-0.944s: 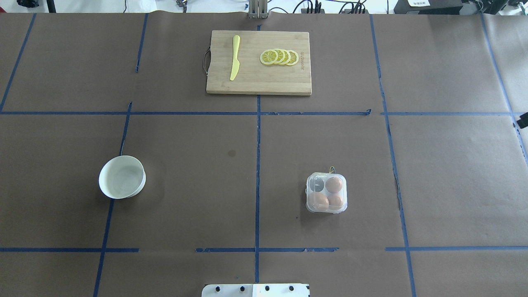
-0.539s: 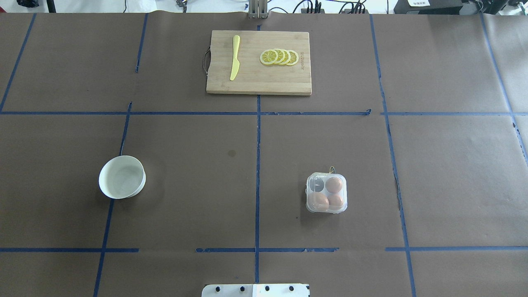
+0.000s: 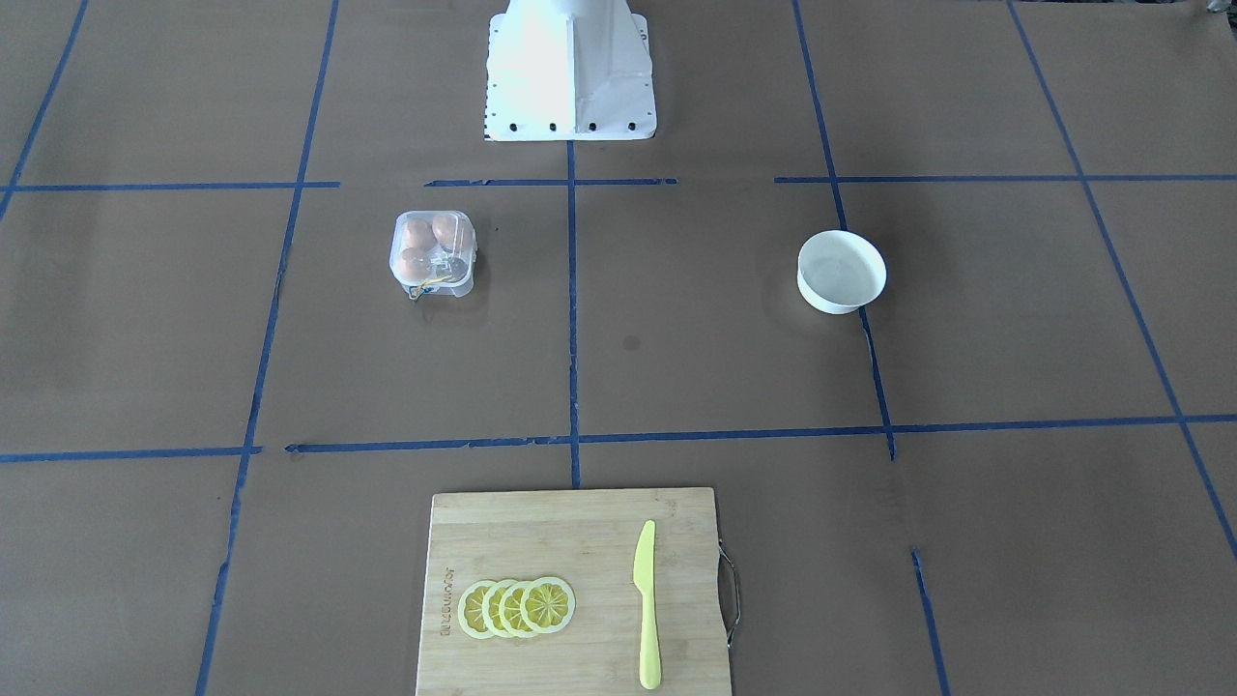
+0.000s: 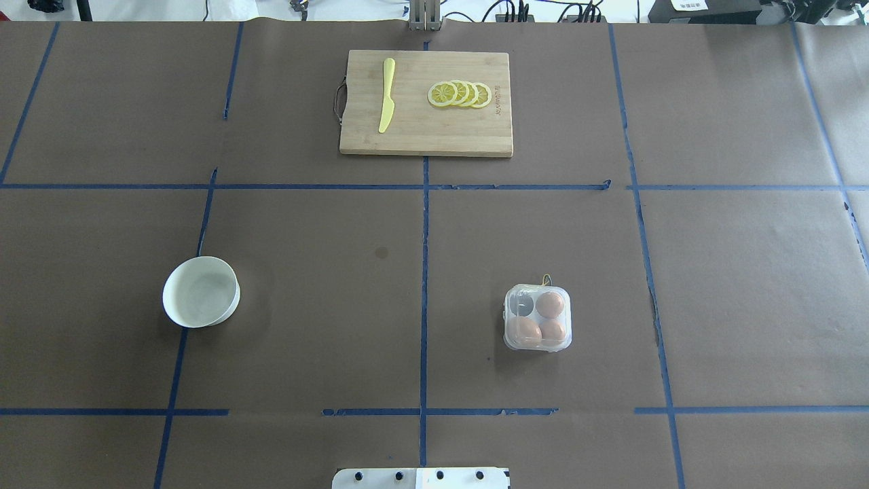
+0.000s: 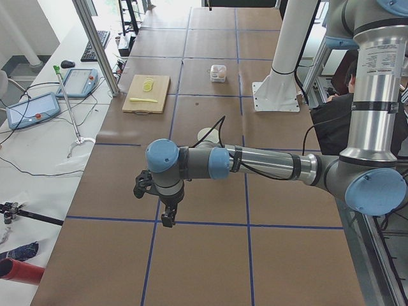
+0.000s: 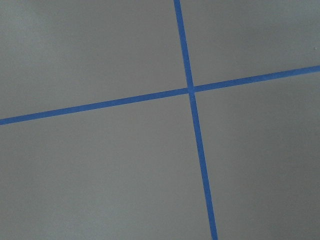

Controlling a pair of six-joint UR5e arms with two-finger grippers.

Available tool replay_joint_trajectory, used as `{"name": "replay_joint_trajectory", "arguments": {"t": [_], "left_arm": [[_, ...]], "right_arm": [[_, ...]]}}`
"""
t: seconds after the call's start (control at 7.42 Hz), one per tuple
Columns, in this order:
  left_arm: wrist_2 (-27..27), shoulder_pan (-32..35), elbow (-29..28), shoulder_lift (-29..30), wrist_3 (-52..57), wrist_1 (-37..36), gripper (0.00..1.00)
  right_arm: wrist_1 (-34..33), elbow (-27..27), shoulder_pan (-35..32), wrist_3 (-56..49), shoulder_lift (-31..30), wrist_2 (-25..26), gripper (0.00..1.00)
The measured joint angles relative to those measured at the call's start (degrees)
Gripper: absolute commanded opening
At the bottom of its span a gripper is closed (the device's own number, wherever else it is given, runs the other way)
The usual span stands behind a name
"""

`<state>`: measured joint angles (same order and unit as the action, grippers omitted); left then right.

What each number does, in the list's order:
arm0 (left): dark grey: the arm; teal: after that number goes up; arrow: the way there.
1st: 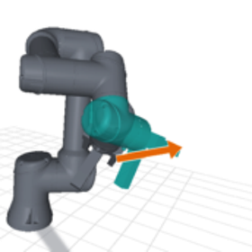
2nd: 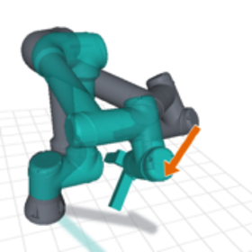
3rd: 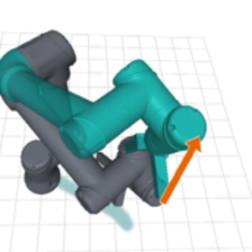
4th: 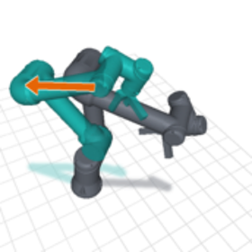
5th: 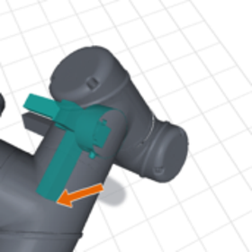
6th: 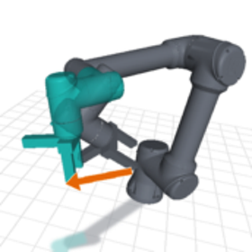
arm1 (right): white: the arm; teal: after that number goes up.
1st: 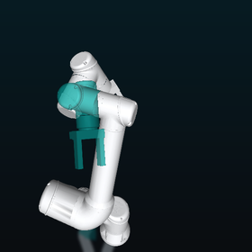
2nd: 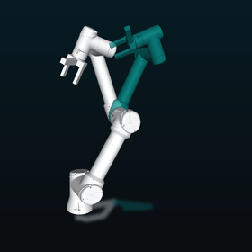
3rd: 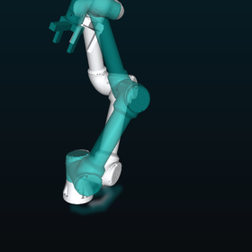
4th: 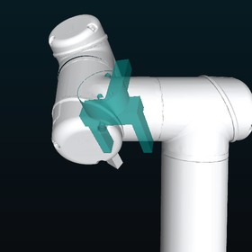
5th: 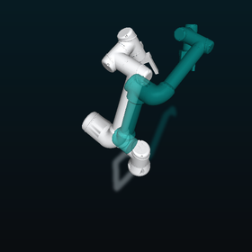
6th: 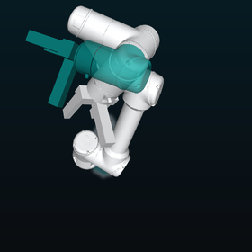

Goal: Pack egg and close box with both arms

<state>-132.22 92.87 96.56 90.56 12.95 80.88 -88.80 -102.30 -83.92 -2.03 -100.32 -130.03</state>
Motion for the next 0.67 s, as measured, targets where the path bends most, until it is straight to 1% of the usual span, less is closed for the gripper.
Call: {"name": "replay_joint_trajectory", "arguments": {"t": [0.27,0.67], "left_arm": [[-0.12,-0.01,0.05,-0.12,0.08,0.00,1.00],[-0.01,-0.17,0.15,-0.16,0.27,0.32,1.00]], "right_arm": [[-4.06,-1.41,-0.95,-0.04,1.08,-0.65,1.00],[-5.14,-1.10,-0.96,-0.17,1.66,-0.49,1.00]]}}
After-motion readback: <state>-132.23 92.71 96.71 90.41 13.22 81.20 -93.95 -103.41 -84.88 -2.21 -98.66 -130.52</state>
